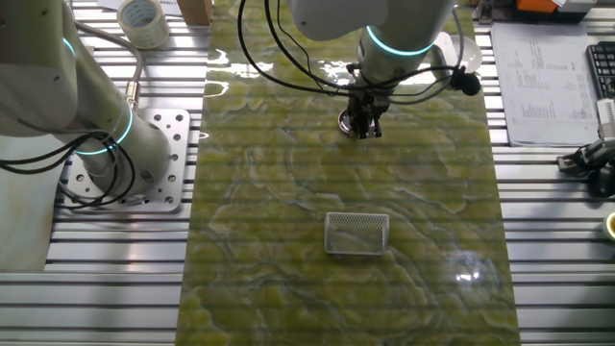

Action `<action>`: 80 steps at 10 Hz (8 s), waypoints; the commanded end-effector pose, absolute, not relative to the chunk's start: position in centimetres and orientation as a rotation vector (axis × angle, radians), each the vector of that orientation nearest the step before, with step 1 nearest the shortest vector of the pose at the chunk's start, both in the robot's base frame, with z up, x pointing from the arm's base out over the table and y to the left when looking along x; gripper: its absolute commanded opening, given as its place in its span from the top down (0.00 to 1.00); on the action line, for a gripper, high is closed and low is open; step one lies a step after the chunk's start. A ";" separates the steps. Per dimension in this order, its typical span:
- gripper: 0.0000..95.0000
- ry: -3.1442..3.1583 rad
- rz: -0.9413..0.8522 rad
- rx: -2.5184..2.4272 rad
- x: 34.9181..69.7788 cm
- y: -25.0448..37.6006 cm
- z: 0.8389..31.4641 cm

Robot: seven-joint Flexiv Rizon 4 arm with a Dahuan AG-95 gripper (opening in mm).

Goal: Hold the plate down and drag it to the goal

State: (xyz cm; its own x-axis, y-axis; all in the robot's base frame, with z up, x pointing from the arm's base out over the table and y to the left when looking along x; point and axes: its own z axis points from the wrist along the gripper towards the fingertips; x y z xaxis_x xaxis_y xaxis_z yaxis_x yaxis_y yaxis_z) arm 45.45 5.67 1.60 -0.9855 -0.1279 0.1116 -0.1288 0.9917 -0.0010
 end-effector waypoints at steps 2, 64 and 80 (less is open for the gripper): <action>1.00 -3.024 0.034 0.170 45.4 5.6 1.6; 0.80 -3.019 0.044 0.271 46.6 -3.6 1.9; 0.80 -3.028 -0.019 0.256 46.9 -2.8 1.6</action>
